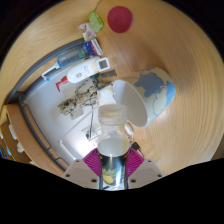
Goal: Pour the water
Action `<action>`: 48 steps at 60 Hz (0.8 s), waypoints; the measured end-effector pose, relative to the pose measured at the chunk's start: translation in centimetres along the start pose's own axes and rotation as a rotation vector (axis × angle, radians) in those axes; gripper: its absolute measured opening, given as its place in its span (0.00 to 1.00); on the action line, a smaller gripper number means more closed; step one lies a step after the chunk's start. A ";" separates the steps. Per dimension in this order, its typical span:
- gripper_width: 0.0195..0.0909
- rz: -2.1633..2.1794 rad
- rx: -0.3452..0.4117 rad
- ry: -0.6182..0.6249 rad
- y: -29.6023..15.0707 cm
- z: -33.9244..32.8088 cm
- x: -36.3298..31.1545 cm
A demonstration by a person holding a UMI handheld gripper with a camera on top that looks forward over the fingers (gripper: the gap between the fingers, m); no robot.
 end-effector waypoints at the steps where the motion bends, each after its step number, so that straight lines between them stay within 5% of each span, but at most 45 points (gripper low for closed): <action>1: 0.12 0.006 -0.001 -0.001 0.0 0.0 0.1; 17: 0.12 -0.186 -0.019 0.070 1.4 -0.4 -1.5; 27: 0.12 -0.800 0.021 0.291 1.3 -2.9 -7.2; 37: 0.14 -1.498 0.228 0.701 -6.0 -7.6 -11.6; 48: 0.15 -1.777 0.400 0.888 -13.5 -10.2 -13.5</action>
Point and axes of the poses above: the point between the fingertips, and its own axes, seen from behind it with the camera up: x to the right, y down, z forward, the way the camera looks, the point moved 1 cm from there along -z, backward, against the way the camera looks, and after that the axes turned 14 degrees about -x, right-handed, at the moved point
